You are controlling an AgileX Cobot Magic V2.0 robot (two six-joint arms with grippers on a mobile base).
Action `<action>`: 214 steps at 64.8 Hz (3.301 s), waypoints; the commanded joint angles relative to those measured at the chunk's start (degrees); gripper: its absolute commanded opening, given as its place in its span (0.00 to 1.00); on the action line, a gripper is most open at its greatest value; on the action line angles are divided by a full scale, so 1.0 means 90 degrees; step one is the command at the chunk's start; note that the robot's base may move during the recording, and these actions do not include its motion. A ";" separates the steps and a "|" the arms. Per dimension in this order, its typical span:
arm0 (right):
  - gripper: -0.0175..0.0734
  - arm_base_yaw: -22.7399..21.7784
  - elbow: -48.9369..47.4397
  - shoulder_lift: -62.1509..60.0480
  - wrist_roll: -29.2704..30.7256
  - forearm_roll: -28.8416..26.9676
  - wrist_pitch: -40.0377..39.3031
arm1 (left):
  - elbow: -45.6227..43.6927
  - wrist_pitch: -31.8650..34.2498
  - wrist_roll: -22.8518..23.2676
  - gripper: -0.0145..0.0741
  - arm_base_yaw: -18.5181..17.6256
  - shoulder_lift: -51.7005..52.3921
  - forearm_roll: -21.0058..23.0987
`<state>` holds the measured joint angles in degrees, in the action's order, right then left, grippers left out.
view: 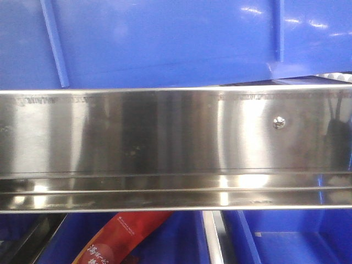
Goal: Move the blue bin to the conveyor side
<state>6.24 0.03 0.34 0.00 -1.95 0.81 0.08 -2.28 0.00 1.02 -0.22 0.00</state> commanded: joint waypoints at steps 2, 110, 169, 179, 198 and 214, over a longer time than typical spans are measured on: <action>0.11 0.0008 -0.0003 -0.0038 0.0000 0.0041 -0.0148 | -0.0009 0.0133 0.0000 0.15 -0.0032 0.0025 0.0000; 0.11 0.0008 -0.5546 0.2552 -0.0053 -0.0112 0.4749 | -0.5219 -0.4642 0.0000 0.15 -0.0032 -0.2712 -0.0617; 0.11 0.0024 -1.0040 0.7092 0.0063 -0.0194 0.6854 | -0.8585 -0.4812 0.0000 0.15 -0.0032 -0.6713 0.0553; 0.11 0.0024 -1.0603 0.7808 0.0063 -0.0024 0.7294 | -0.9225 -0.5226 0.0000 0.15 -0.0032 -0.7542 0.0920; 0.11 0.0028 -1.1450 0.8583 0.0063 0.0146 0.7623 | -0.9916 -0.5658 0.0000 0.15 -0.0032 -0.8568 0.1152; 0.11 0.0028 -1.1682 0.8717 0.0063 0.0124 0.7482 | -0.9928 -0.5586 0.0000 0.18 -0.0032 -0.9036 0.1410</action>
<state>6.28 -104.46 78.74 0.00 -1.44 69.49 -88.87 -53.31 0.00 1.02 -80.68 10.92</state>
